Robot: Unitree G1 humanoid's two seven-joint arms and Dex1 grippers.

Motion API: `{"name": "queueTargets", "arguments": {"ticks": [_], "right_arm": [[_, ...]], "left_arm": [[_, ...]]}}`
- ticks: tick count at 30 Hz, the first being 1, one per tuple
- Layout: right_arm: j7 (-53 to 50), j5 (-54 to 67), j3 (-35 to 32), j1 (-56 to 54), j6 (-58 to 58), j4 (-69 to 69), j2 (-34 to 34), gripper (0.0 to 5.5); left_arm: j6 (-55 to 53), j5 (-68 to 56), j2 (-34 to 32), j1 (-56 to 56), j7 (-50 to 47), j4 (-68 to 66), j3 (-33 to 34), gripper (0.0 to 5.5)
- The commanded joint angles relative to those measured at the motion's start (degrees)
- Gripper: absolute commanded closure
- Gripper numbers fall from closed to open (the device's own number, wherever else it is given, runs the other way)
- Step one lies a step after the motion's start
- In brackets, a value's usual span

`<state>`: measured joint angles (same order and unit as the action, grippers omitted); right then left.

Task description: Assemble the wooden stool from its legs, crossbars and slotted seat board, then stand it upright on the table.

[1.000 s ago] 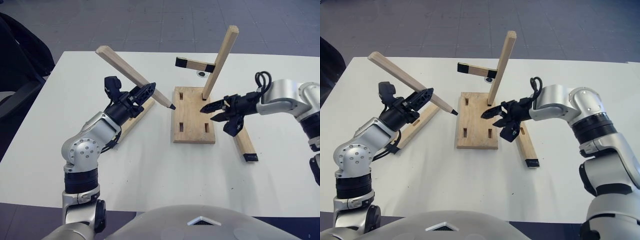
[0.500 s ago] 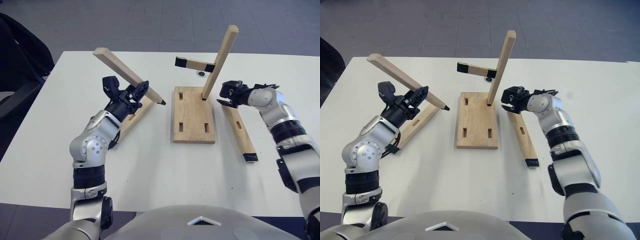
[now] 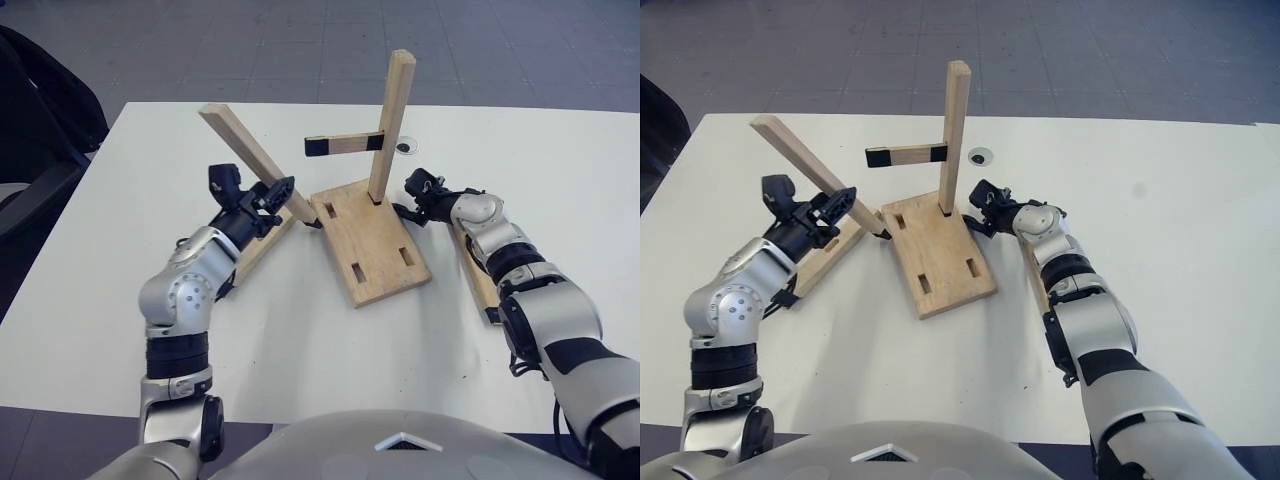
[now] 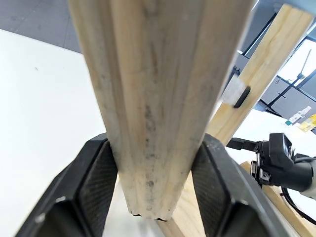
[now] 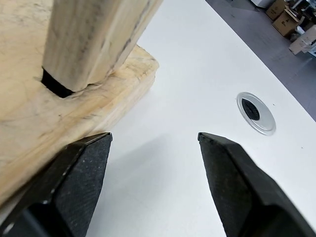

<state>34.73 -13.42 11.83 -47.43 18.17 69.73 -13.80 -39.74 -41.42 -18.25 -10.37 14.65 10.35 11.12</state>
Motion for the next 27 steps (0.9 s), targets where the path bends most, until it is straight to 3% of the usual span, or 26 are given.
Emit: {"name": "queueTargets", "arguments": {"ticks": [1, 7, 15, 18, 27], "right_arm": [[3.5, 0.0, 0.9, 3.0, 2.6, -1.6, 0.7, 2.28], [6.5, 0.0, 2.1, 5.8, 4.2, -4.7, 1.1, 2.28], [9.9, 3.8, 0.2, 8.8, 1.4, -16.7, -1.1, 2.28], [10.3, 4.7, -0.1, 11.2, -1.7, -24.1, -2.3, 2.28], [9.0, 7.9, -2.3, 20.1, -16.3, -49.5, -5.8, 2.28]], "left_arm": [[-5.6, -5.2, -6.9, 0.0, 3.5, 5.5, 5.4, 3.39], [-9.0, -12.5, -7.7, 2.1, 9.6, 9.1, 6.4, 3.39], [17.8, 4.4, -7.4, 8.2, 29.1, 2.0, -1.8, 3.40], [26.4, 7.5, -7.0, 9.0, 34.6, -5.0, -1.7, 3.40], [35.0, 7.1, -3.1, 2.6, 41.0, -18.8, -1.0, 3.40]]}}
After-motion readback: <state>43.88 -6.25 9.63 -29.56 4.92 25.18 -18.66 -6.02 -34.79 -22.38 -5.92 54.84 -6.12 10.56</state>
